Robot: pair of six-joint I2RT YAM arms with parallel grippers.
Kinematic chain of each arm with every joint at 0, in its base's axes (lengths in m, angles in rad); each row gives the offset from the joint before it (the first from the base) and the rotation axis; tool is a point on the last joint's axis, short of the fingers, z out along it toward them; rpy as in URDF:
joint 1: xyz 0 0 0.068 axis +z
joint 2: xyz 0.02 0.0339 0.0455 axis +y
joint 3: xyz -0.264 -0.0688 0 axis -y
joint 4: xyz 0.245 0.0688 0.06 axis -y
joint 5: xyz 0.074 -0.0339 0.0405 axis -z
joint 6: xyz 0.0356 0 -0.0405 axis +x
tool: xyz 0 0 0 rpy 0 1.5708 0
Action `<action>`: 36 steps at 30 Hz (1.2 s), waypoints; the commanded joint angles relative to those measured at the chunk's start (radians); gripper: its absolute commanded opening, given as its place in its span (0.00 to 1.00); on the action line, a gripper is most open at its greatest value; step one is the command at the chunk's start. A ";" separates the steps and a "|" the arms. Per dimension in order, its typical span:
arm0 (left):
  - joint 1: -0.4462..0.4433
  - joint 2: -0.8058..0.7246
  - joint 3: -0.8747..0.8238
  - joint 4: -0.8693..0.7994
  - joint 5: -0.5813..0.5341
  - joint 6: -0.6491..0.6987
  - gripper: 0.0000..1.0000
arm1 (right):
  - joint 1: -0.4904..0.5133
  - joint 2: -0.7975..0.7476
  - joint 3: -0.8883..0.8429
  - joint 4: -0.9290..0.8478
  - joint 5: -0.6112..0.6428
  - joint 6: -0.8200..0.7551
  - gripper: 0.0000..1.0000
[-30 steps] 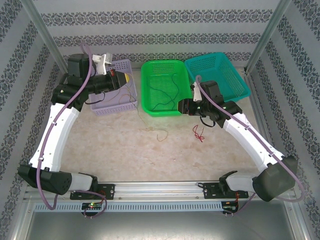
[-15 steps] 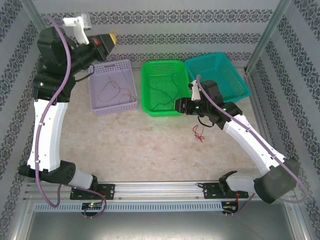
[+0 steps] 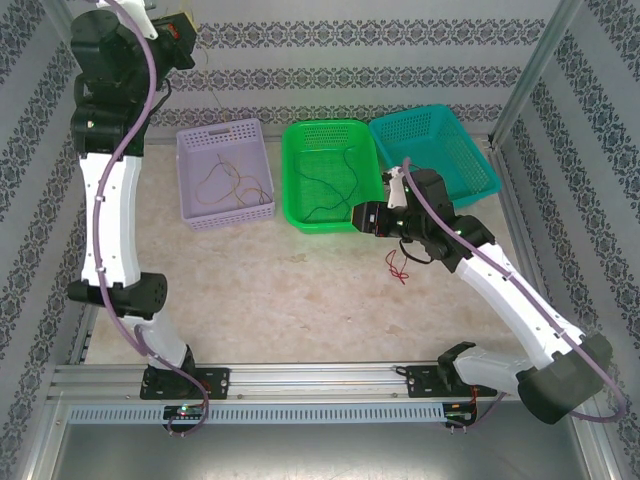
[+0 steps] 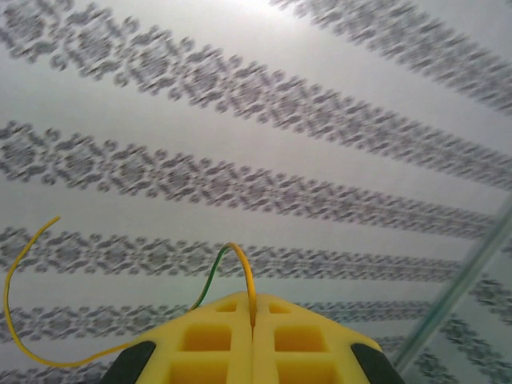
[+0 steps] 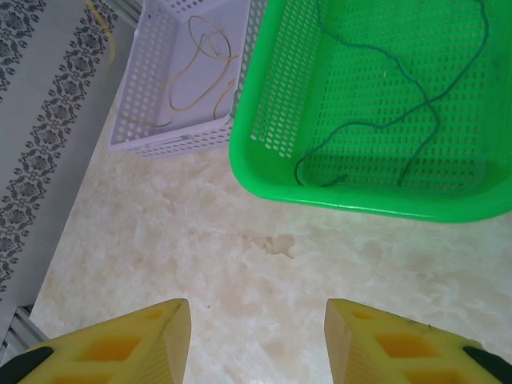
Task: Untangle the cables
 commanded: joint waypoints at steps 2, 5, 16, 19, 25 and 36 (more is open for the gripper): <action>0.028 0.026 -0.034 0.011 -0.014 0.063 0.00 | 0.010 -0.028 -0.023 0.002 0.002 0.019 0.48; 0.029 0.064 -0.054 -0.006 0.004 0.051 0.00 | 0.010 -0.028 -0.034 0.003 0.001 0.023 0.48; 0.029 0.226 -0.185 -0.130 -0.005 0.000 0.00 | 0.010 -0.019 -0.059 0.004 -0.002 0.038 0.48; 0.029 0.278 -0.191 -0.178 -0.036 -0.012 0.00 | 0.010 -0.023 -0.063 -0.006 0.004 0.037 0.48; 0.029 0.348 -0.253 -0.183 -0.084 -0.023 0.02 | 0.000 -0.055 -0.085 -0.029 0.028 0.038 0.48; 0.005 0.227 -0.297 -0.240 -0.127 -0.157 0.74 | -0.192 -0.151 -0.239 -0.212 0.193 0.188 0.43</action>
